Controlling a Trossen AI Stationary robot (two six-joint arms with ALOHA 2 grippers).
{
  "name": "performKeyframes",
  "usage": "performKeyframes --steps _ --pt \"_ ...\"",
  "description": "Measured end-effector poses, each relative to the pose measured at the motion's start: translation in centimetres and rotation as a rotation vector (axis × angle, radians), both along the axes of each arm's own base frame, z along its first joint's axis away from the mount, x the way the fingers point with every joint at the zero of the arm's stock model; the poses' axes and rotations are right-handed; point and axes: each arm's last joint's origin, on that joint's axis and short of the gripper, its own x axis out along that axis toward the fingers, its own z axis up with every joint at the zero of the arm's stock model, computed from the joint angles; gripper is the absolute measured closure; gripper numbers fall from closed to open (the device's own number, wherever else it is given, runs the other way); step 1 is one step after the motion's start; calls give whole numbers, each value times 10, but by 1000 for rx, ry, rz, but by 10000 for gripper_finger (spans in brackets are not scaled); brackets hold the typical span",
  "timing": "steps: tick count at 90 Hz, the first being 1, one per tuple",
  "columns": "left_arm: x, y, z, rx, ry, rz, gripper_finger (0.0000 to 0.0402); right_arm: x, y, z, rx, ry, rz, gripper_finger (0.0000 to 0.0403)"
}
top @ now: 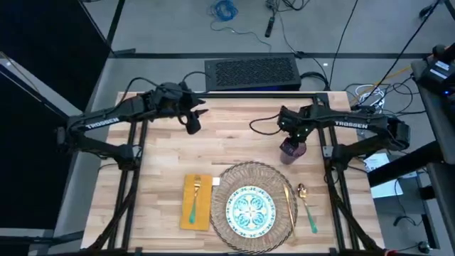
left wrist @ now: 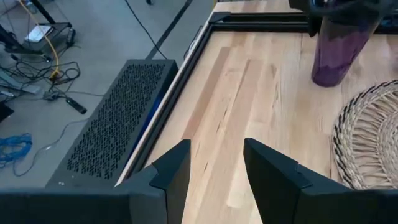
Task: Set table place
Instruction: Move the violet glass to the top right of the brown placemat, then return to Home Position
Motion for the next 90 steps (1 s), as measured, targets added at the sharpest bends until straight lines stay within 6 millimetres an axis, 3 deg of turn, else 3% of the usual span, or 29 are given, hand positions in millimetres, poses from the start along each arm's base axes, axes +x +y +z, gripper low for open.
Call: performKeyframes --steps 23,48,59,75,90 --pt "0 0 -1 -3 10 0 265 0 0 34 -3 -7 13 195" --pt "0 -3 -1 -28 -2 -48 265 -10 4 86 -7 -3 50 192" --pt "0 -9 1 -89 -30 -128 265 -22 15 109 -22 -49 98 192" --pt "-13 -30 19 -80 -114 -198 265 -62 46 139 -70 -281 169 192" --pt "-33 -56 45 -58 -278 -250 265 -101 67 166 -101 -692 254 193"
